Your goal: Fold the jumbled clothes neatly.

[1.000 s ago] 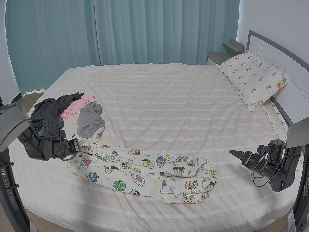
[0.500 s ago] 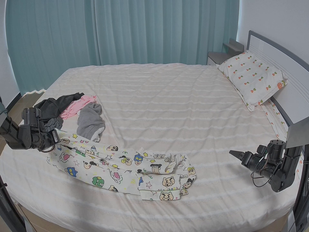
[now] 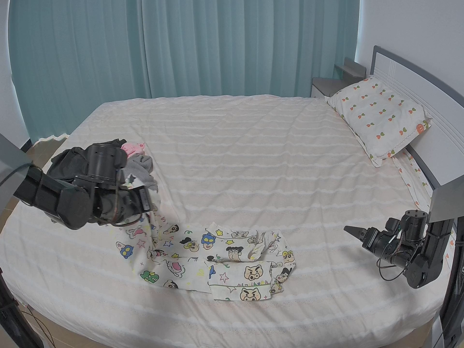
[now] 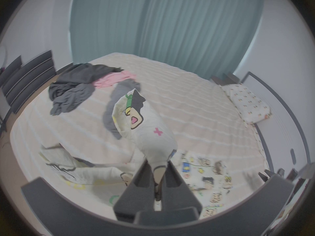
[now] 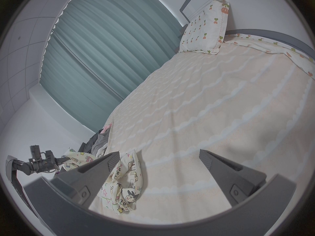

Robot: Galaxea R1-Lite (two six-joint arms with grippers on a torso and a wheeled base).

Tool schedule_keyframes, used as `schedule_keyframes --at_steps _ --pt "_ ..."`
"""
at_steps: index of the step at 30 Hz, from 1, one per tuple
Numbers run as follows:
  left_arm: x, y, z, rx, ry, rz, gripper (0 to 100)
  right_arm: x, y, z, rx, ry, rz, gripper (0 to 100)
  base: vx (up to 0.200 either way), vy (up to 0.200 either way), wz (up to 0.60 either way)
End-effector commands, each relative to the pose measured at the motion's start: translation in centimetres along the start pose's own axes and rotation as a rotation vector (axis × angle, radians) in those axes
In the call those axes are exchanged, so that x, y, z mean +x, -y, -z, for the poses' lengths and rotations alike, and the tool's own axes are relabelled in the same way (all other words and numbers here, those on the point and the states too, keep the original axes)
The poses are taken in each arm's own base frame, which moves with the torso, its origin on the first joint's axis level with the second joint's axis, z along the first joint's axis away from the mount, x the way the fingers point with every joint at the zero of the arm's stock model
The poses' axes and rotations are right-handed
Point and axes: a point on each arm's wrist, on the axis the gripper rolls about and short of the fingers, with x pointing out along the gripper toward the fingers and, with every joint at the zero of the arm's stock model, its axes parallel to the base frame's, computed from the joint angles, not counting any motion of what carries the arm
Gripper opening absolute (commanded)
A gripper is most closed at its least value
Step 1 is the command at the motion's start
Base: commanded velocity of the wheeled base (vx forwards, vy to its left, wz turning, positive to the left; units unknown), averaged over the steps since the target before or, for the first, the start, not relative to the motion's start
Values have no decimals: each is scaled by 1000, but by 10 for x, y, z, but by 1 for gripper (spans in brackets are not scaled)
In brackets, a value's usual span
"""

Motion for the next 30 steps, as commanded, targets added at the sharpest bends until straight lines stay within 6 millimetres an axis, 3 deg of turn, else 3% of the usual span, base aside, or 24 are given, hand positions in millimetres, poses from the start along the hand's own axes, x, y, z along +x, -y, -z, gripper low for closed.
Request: schedule_keyframes --at_steps 1,4,8,22,30 --pt "7 79 25 71 5 106 0 1 0 1 -3 1 -5 100 0 0 0" --pt "19 105 37 82 15 115 0 0 -1 1 -3 -1 -5 100 0 0 0" --pt "22 130 47 75 12 165 0 1 -1 2 -6 -1 -8 100 0 0 0" --pt "18 139 54 65 -34 361 0 1 -1 2 -6 -4 -8 100 0 0 0" --pt "8 160 55 51 4 479 0 2 0 5 -5 -14 -3 100 0 0 0"
